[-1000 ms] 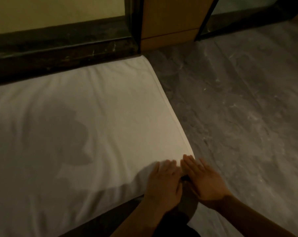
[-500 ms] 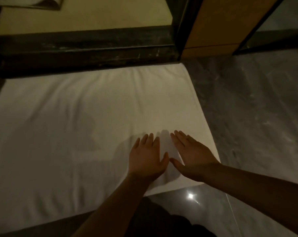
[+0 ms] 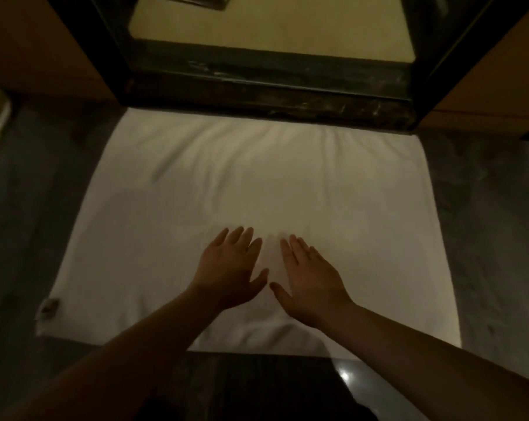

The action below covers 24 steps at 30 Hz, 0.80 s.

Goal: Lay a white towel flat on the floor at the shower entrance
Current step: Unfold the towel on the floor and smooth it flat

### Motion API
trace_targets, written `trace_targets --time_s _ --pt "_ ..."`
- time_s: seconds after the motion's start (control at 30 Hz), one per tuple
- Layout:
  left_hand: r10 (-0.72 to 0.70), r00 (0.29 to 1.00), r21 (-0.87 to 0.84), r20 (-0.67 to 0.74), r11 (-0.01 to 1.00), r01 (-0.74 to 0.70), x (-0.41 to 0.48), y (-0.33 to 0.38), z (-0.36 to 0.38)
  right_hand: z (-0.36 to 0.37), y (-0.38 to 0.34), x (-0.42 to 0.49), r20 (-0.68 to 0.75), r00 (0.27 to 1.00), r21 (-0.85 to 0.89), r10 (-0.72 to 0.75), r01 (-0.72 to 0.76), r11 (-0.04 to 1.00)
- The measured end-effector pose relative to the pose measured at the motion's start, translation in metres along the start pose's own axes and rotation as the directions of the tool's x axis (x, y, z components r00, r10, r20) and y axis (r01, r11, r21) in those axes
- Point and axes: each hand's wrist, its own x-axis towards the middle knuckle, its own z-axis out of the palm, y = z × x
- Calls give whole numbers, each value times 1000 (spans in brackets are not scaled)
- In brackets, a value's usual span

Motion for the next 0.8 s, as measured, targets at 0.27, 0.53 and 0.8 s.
trace_targets --time_s 0.27,0.53,0.8 --pt "188 978 136 87 971 -198 -31 -71 -1 28 -73 7 11 997 92 70 -71 993" --pt "-11 1000 69 -1 998 11 -62 -116 0 38 -134 38 -37 994 192 100 -91 977" --pt "-253 955 -115 152 956 271 -156 -150 53 63 -218 53 64 987 214 -146 130 968"
